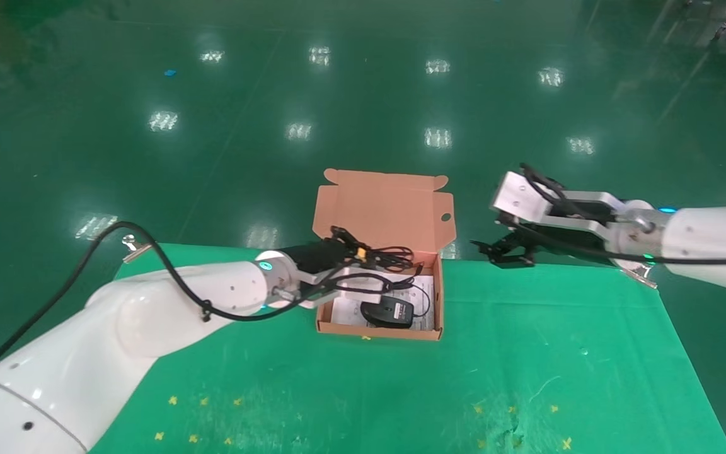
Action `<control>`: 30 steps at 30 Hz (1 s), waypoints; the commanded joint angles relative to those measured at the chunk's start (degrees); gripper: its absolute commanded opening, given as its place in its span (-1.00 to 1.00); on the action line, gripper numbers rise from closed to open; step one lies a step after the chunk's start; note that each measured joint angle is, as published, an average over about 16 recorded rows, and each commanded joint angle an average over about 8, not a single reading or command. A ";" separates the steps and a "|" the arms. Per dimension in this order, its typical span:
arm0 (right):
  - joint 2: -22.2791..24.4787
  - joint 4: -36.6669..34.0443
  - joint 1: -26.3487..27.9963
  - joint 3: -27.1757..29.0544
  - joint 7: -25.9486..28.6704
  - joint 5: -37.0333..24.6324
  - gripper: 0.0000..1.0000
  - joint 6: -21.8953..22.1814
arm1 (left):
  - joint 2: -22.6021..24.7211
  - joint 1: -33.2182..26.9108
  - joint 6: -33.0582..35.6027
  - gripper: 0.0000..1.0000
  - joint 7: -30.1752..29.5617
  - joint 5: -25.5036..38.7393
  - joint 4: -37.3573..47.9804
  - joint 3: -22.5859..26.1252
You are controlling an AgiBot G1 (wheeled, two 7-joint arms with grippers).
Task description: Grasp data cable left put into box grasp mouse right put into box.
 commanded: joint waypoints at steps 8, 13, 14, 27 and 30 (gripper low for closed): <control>5.09 8.36 -2.32 -0.21 8.58 -4.39 1.00 0.66 | 1.10 -2.21 -5.55 -0.73 3.25 -10.16 3.15 9.45; 6.23 10.12 -2.79 -0.36 10.19 -5.69 1.00 0.59 | 1.25 -3.13 -6.73 0.52 3.37 -13.62 3.95 12.95; 6.34 10.32 -2.83 -0.38 10.30 -5.84 1.00 0.56 | 1.28 -3.25 -6.84 0.77 3.35 -14.02 4.10 13.32; 6.21 10.11 -2.86 -0.43 10.22 -5.80 1.00 0.50 | 1.19 -3.26 -6.81 1.00 3.33 -13.85 3.99 13.09; 6.11 9.95 -2.81 -0.40 10.18 -5.68 1.00 0.50 | 1.08 -3.16 -6.67 1.00 3.35 -13.60 3.82 12.86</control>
